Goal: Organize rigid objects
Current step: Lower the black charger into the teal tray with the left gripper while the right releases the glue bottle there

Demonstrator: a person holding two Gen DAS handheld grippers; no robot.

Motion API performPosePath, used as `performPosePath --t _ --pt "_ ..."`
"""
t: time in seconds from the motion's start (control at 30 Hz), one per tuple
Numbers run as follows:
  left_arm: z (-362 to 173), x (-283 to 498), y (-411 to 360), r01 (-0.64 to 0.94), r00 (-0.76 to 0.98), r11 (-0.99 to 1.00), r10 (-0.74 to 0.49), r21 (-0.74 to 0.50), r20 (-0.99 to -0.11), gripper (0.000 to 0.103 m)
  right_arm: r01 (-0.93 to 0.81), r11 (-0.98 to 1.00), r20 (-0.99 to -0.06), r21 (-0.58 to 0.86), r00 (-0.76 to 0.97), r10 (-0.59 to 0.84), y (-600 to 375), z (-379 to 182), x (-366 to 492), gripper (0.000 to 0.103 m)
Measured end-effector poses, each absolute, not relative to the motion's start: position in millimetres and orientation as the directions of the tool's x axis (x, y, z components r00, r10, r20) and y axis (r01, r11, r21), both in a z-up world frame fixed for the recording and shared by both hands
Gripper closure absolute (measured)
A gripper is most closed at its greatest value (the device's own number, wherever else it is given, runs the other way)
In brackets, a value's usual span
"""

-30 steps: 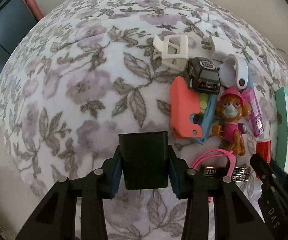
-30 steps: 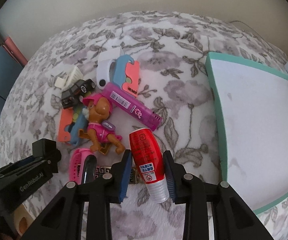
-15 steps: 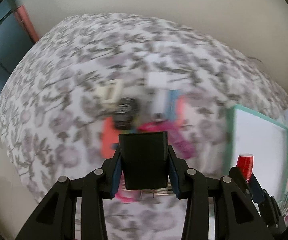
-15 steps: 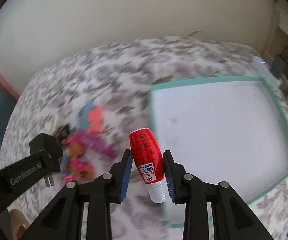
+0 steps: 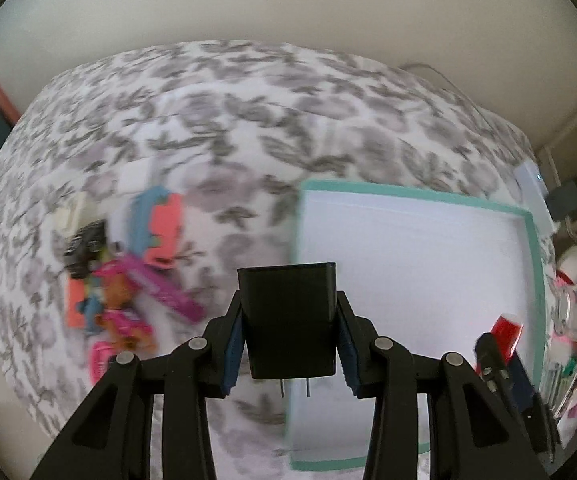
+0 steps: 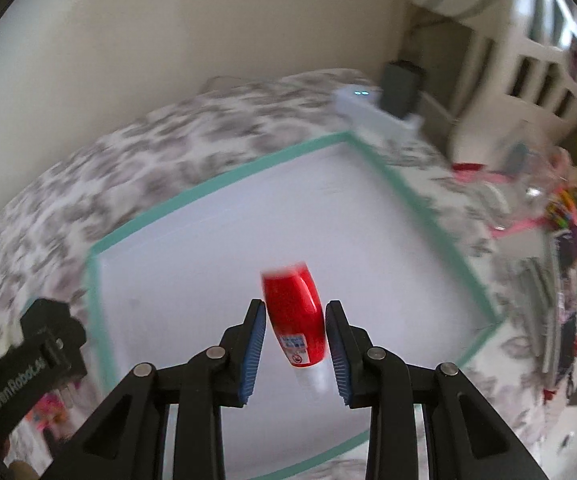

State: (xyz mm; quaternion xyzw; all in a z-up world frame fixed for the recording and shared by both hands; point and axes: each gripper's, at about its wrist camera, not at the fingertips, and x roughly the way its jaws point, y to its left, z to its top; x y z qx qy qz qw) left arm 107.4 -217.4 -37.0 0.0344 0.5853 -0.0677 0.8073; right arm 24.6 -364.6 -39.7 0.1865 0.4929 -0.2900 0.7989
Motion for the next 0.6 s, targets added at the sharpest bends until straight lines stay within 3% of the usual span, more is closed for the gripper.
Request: performPosePath --t 0.47,0.53,0.6 --pt "-70 90 -256 0.262 0.269 0.964 -0.117 -0.044 -0.956 0.06 0.691 0.722 -0.908 -0.007 0.299 -0.295 -391 -50 7 0.07" --pt "-67 88 -256 0.273 0.287 0.961 -0.122 -0.041 -0.95 0.052 0.687 0.726 -0.908 -0.013 0.295 -0.296 -390 -51 9 0.07" --pt "-63 88 -255 0.28 0.301 0.959 -0.141 -0.054 -0.943 0.029 0.687 0.727 -0.909 -0.017 0.292 -0.297 -390 -51 9 0.07"
